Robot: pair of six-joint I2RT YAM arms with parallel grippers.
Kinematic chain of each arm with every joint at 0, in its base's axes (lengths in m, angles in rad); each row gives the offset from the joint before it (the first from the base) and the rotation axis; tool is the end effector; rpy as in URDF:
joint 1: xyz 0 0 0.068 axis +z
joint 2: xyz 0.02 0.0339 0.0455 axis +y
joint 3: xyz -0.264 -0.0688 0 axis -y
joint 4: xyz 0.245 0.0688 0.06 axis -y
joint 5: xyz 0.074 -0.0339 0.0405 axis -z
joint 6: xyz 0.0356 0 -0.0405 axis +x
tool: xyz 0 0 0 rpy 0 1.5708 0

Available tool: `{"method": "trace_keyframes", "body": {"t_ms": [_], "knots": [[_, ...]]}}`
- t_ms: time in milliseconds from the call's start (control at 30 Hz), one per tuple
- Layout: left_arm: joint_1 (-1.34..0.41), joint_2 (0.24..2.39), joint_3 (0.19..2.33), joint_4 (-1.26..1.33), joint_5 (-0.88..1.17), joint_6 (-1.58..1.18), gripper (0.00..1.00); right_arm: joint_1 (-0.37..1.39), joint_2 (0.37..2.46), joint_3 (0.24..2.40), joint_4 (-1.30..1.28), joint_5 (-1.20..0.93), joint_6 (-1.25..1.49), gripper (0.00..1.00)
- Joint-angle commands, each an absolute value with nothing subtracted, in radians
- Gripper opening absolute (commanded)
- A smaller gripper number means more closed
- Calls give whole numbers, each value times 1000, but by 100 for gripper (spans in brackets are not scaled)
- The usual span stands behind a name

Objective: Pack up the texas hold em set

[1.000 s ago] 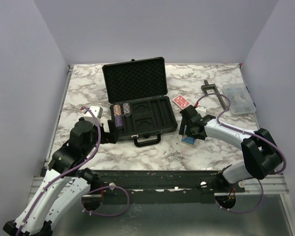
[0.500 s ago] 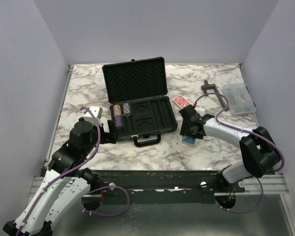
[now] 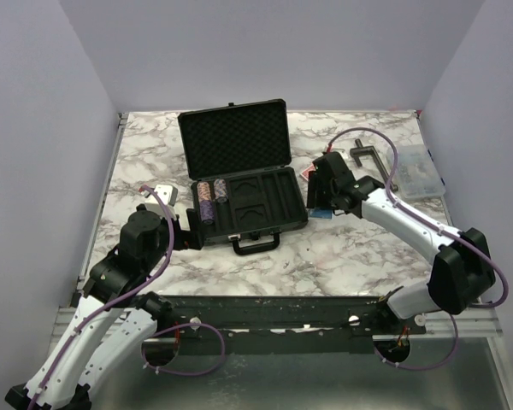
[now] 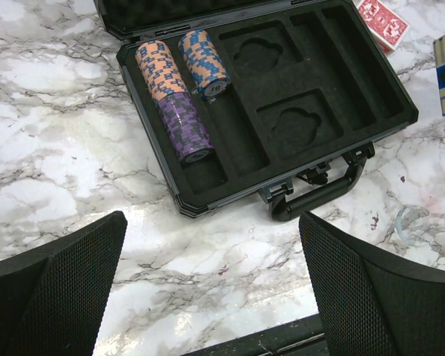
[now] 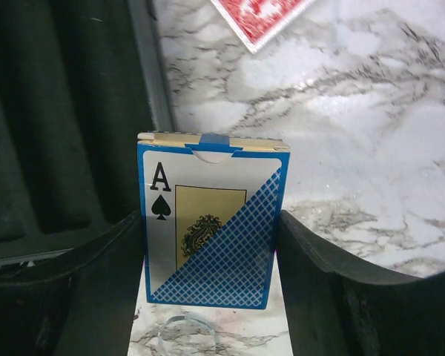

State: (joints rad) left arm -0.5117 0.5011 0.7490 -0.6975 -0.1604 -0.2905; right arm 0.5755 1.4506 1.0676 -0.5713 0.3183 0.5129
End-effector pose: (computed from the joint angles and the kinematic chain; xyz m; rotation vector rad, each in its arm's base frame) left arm 0.0983 -0.0487 0.3112 0.1222 2.0278 -0.3472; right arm 0.2580 0.1541 0.2517 0.0486 2.4581 0.0676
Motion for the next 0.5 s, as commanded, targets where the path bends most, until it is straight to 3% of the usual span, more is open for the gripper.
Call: {"method": "trace_keyframes", "body": {"t_ms": [0, 467], "knots": [[-511, 492, 737, -690, -139, -281, 98, 572, 1419, 1132, -502, 197, 367, 46], [-511, 486, 733, -689, -148, -278, 98, 581, 1568, 1357, -401, -126, 92, 46]]}}
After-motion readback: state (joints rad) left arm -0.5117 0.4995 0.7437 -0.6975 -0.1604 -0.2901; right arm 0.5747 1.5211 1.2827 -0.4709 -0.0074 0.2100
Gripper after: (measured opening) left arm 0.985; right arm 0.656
